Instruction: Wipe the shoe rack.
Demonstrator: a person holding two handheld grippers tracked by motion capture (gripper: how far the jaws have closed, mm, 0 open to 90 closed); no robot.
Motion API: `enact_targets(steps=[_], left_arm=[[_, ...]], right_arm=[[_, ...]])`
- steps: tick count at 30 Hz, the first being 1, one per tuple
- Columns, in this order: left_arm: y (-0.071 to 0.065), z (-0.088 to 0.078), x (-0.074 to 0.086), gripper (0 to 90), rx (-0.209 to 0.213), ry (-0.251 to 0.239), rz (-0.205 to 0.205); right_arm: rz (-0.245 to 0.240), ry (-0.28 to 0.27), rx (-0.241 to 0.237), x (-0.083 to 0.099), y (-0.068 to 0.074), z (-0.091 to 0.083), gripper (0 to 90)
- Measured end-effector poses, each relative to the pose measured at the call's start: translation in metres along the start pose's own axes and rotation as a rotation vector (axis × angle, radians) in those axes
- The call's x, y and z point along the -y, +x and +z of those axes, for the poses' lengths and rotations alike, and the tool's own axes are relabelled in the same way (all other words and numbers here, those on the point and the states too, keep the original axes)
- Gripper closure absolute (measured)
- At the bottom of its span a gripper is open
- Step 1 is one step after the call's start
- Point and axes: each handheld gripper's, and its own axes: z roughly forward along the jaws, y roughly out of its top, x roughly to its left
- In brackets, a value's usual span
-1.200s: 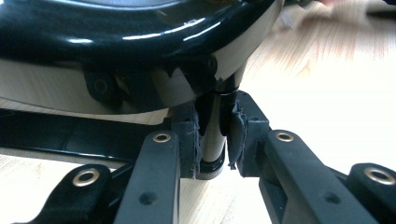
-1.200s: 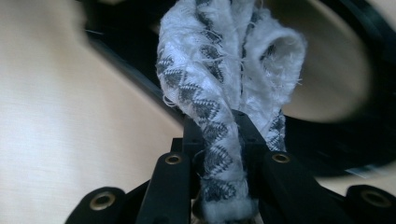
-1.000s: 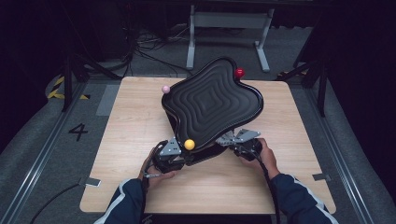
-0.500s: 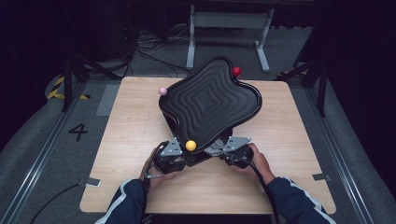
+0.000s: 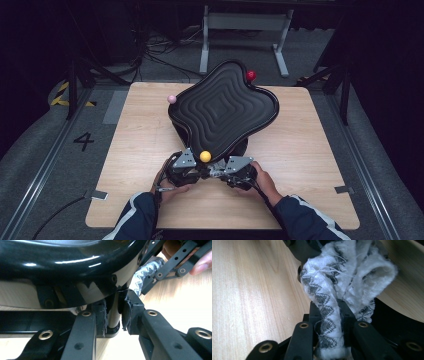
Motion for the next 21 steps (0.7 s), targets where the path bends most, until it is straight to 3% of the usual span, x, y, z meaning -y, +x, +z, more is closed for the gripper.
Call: enact_targets(steps=[6, 12, 19, 21], left_arm=[[-0.002, 0.003, -0.001, 74.3, -0.003, -0.007, -0.002], [-0.005, 0.007, -0.003, 74.3, 0.000, -0.010, 0.005], [-0.008, 0.011, -0.005, 74.3, 0.005, -0.010, 0.005], [-0.008, 0.012, -0.005, 74.3, 0.005, -0.016, 0.005]], right_arm=[[-0.028, 0.015, 0.012, 0.000, -0.002, -0.002, 78.5], [0.020, 0.029, 0.045, 0.011, -0.022, -0.011, 78.6], [0.064, 0.057, 0.166, 0.027, -0.051, -0.021, 78.5], [0.101, 0.061, 0.193, 0.032, -0.061, -0.022, 78.4]])
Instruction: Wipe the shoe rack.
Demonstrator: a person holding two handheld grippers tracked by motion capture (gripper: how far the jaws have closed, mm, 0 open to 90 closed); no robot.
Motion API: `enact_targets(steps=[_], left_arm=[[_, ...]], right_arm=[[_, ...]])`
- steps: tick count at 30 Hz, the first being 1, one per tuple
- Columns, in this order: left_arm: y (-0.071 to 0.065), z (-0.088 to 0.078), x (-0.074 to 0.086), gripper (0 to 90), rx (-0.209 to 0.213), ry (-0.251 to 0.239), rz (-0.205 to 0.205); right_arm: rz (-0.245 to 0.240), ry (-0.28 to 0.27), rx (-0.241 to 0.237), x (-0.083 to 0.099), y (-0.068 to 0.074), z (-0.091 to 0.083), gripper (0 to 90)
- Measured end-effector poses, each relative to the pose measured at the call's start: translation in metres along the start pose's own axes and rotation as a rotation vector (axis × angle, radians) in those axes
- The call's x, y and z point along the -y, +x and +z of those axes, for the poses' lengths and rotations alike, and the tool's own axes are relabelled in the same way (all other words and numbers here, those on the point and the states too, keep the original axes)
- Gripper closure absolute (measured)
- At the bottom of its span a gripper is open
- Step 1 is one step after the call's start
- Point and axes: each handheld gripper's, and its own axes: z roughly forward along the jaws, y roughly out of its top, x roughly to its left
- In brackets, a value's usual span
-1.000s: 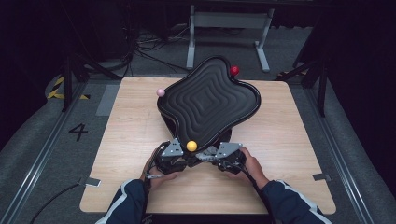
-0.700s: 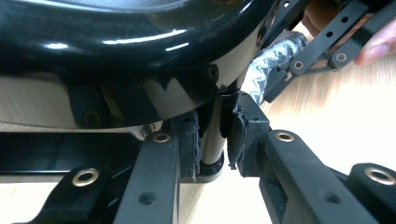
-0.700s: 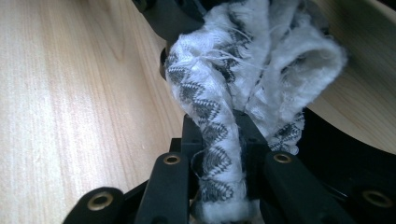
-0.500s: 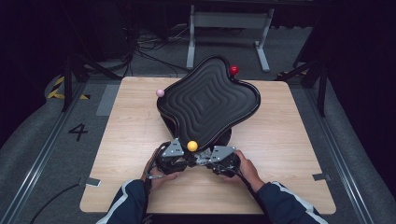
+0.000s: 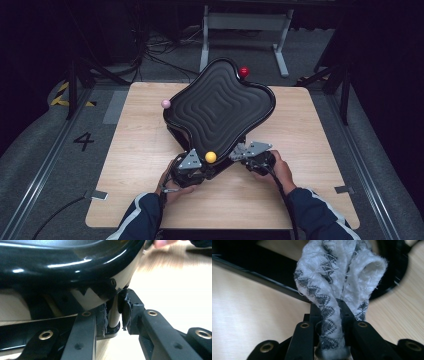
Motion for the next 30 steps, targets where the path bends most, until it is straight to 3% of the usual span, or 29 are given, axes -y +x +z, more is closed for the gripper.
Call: enact_targets(steps=[3, 5, 13, 17, 22, 27, 30], left_arm=[[0.000, 0.001, 0.000, 74.3, 0.004, 0.003, 0.003], [0.000, 0.001, -0.001, 74.3, 0.007, 0.004, 0.004], [-0.002, 0.003, -0.001, 74.3, 0.011, 0.001, 0.008], [-0.002, 0.003, -0.002, 74.2, 0.016, 0.005, 0.009], [-0.002, 0.004, -0.001, 74.2, 0.019, 0.001, 0.007], [-0.002, 0.004, -0.001, 74.3, 0.022, 0.001, 0.007], [-0.003, 0.004, -0.002, 74.3, 0.022, 0.002, 0.011]], right_arm=[[0.048, -0.011, 0.009, 0.007, -0.012, 0.000, 78.2], [0.049, -0.015, 0.003, 0.007, -0.013, 0.000, 77.9], [-0.028, -0.012, -0.054, -0.006, 0.011, 0.001, 77.8], [-0.046, -0.017, -0.148, -0.013, 0.025, 0.001, 77.2], [-0.090, -0.020, -0.189, -0.020, 0.039, 0.002, 78.2], [-0.069, -0.024, -0.195, -0.020, 0.032, 0.003, 79.1], [-0.062, -0.010, -0.128, -0.019, 0.023, 0.003, 79.2]])
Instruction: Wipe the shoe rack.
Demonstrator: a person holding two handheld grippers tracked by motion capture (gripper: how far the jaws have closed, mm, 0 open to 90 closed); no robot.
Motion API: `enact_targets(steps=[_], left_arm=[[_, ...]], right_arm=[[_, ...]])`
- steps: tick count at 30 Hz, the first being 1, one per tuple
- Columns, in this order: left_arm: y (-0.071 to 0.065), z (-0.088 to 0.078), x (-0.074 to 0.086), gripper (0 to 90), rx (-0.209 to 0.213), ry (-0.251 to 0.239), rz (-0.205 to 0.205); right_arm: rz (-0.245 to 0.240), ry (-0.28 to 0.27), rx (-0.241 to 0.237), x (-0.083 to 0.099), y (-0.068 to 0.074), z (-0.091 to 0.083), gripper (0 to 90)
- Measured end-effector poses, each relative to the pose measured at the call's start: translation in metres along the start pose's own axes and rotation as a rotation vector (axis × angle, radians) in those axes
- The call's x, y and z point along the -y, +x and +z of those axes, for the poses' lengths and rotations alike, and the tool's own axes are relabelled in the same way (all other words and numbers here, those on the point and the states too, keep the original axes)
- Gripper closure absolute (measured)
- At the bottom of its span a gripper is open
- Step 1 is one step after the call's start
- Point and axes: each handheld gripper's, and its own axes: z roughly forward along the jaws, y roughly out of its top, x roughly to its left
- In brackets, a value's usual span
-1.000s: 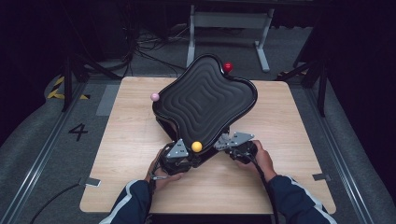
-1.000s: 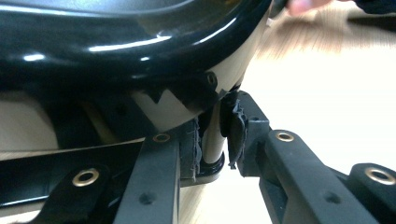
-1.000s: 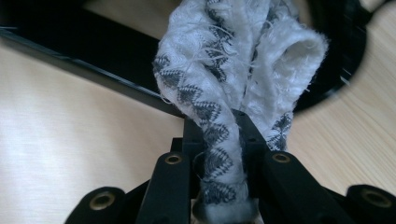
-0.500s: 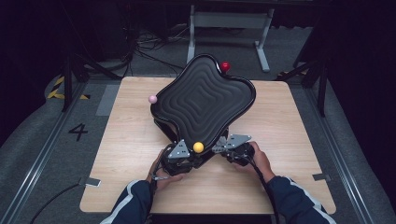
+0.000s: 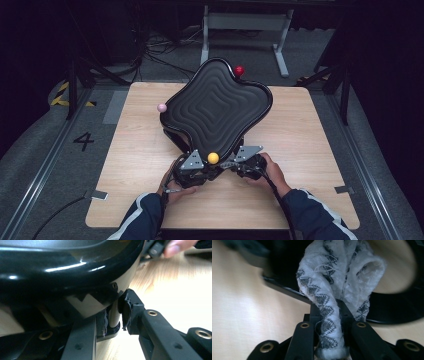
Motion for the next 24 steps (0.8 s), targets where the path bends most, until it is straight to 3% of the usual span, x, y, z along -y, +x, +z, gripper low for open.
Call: enact_targets(steps=[3, 4, 5, 7, 8, 12, 16, 18, 21, 24], left_arm=[[-0.002, 0.001, 0.000, 74.3, -0.002, 0.001, 0.000], [-0.002, 0.001, 0.000, 74.3, -0.002, 0.001, 0.000], [-0.003, 0.001, 0.000, 74.3, 0.000, -0.003, 0.001], [-0.003, 0.000, 0.000, 74.3, 0.002, -0.002, 0.005], [-0.004, 0.000, 0.001, 74.3, 0.003, 0.001, 0.001], [-0.005, -0.001, 0.001, 74.3, 0.000, 0.004, 0.004], [-0.006, -0.002, 0.001, 74.3, 0.006, 0.005, 0.006], [-0.007, -0.002, 0.001, 74.3, 0.006, 0.005, 0.007], [-0.006, -0.001, 0.001, 74.3, 0.012, 0.003, 0.011], [-0.006, -0.001, 0.002, 74.2, 0.019, -0.001, 0.009]], right_arm=[[0.017, 0.016, 0.077, 0.005, -0.011, -0.001, 79.1], [0.017, 0.016, 0.077, 0.005, -0.011, -0.001, 79.1], [0.038, 0.034, 0.134, 0.009, -0.021, -0.001, 79.0], [0.058, 0.033, 0.135, 0.011, -0.025, -0.001, 78.9], [0.102, 0.025, 0.137, 0.014, -0.034, -0.003, 78.9], [0.087, 0.023, 0.189, 0.014, -0.040, -0.005, 79.0], [0.106, -0.004, 0.174, 0.006, -0.047, -0.003, 78.9], [0.097, -0.006, 0.181, 0.003, -0.047, -0.002, 78.9], [0.064, 0.000, 0.162, 0.002, -0.045, 0.006, 78.7], [0.062, -0.005, 0.143, 0.001, -0.044, 0.005, 78.7]])
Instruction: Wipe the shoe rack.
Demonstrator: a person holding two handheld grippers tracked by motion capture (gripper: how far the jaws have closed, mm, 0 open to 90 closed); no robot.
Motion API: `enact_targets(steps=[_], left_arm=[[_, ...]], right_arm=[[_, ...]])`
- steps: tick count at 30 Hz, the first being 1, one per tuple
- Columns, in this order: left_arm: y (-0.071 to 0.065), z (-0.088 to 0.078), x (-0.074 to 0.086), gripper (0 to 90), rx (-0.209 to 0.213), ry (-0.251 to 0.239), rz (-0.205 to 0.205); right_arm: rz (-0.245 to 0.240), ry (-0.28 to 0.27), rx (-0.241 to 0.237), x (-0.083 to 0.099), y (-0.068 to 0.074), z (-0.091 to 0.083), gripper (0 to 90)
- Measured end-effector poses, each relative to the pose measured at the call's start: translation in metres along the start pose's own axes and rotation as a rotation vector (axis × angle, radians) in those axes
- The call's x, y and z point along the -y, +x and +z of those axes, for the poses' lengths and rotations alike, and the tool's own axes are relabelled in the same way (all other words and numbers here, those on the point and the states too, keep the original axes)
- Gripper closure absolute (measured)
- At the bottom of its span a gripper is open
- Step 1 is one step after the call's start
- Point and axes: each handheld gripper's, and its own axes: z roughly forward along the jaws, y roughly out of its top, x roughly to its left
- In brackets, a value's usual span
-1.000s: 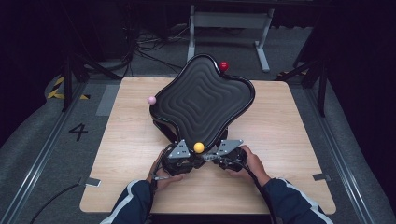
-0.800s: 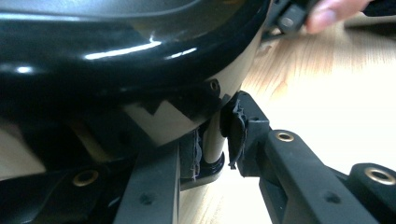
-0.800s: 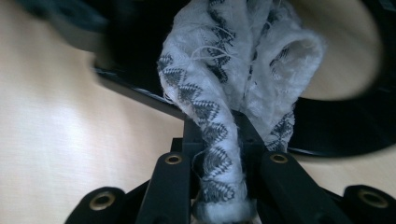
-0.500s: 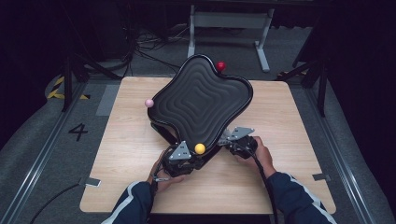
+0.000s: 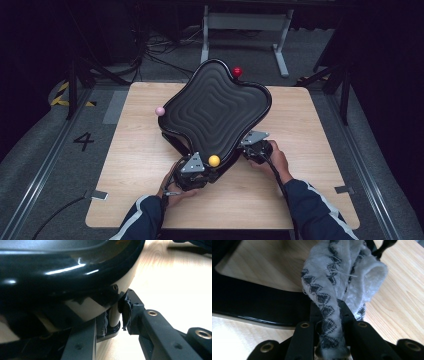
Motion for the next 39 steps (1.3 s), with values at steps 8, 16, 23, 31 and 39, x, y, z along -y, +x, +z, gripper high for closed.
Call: enact_targets(steps=[8, 16, 23, 31, 39], left_arm=[[-0.005, 0.003, -0.002, 74.4, -0.018, 0.004, 0.013], [-0.008, 0.005, -0.003, 74.3, -0.025, 0.006, 0.012], [-0.008, 0.004, -0.003, 74.3, -0.023, 0.010, 0.014], [-0.008, 0.003, -0.002, 73.0, -0.032, 0.027, 0.028], [-0.008, -0.008, 0.002, 68.8, -0.058, 0.050, 0.031]], right_arm=[[-0.070, -0.023, -0.146, 0.000, 0.030, -0.011, 77.8], [-0.118, -0.022, -0.249, 0.000, 0.053, -0.015, 77.9], [-0.112, 0.000, -0.311, 0.003, 0.063, -0.017, 77.8], [-0.124, 0.024, -0.280, 0.003, 0.064, -0.017, 78.8], [-0.106, 0.034, -0.242, 0.003, 0.059, -0.016, 78.9]])
